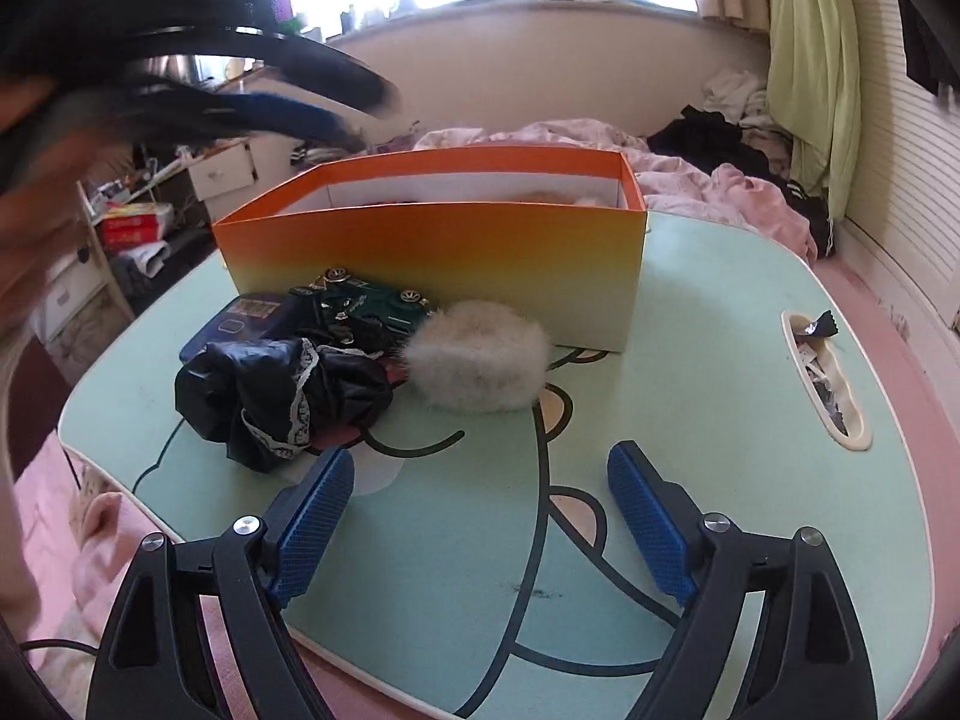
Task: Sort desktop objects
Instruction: 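Grasp the white fluffy pompom with the right gripper and set it on the table, then lift the doll figurine out with the left gripper and set it down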
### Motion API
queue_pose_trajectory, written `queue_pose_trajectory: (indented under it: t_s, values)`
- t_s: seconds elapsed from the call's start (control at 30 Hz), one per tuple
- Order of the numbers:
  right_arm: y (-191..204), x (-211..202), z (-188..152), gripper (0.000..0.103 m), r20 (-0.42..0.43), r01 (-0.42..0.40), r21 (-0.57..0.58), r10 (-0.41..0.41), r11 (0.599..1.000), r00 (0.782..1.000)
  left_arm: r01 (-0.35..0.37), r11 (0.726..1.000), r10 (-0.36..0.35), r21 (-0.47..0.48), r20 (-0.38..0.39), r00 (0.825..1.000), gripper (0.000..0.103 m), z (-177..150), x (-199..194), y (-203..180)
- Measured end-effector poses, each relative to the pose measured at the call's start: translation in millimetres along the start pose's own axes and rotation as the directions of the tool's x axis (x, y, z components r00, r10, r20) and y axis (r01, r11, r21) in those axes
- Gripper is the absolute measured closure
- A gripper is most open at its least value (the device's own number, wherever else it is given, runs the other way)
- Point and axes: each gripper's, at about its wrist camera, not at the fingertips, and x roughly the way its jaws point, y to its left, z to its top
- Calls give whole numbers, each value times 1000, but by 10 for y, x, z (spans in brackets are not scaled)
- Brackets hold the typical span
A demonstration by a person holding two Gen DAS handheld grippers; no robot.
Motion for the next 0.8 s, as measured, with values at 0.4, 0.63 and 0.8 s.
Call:
queue_pose_trajectory:
  t_s: [0.4, 0.63, 0.8]
  values:
    - [-17, -4, -10, 15, 10, -13, 2, 13, 1000, 1000, -132, 987, 110, -93, -212, 971, 54, 95, 908, -44]
    - [-17, 1, -13, 14, 12, -14, 1, 14, 1000, 1000, -183, 981, 192, 65, -185, 964, 78, 74, 913, -155]
    - [-12, 0, -16, 14, 13, -13, 1, 13, 1000, 1000, -128, 991, 133, 41, -165, 977, 79, 46, 759, 128]
